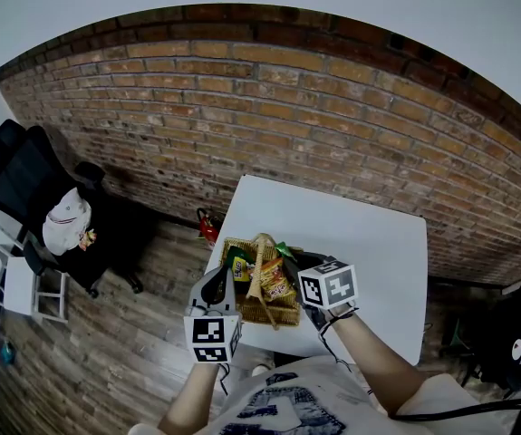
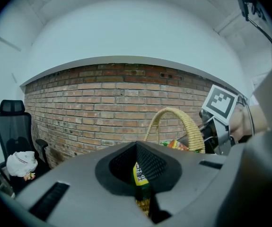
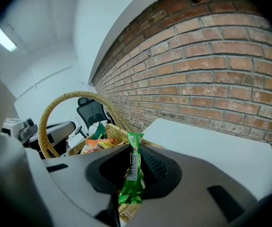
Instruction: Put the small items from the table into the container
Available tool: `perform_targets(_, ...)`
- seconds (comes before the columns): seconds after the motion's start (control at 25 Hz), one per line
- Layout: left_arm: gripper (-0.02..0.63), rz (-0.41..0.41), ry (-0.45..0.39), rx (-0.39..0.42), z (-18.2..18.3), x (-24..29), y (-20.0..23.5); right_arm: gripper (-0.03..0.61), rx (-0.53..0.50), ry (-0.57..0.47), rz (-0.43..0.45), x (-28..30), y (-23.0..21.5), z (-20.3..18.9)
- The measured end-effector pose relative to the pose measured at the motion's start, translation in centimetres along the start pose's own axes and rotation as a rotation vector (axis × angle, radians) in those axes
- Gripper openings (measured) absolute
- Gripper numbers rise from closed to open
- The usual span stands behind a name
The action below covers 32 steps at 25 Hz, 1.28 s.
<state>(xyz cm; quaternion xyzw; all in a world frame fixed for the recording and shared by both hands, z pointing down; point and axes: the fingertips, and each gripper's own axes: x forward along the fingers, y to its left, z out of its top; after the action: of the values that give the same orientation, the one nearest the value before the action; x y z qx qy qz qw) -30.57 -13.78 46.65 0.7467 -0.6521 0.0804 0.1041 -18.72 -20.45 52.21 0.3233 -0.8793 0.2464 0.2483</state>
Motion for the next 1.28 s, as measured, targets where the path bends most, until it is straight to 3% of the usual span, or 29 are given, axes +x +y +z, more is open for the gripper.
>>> perform_targets(0.8,0.051,-0.001,0.011,-0.009,-0.5,0.1,0.3,0.153,-0.004,-0.080,-0.010,-0.6,0.0,1.2)
perform_targets(1.28,0.051,-0.007,0.005,-0.007,-0.1,-0.1,0.6,0.156,-0.002,-0.110,-0.030,-1.6,0.0,1.9)
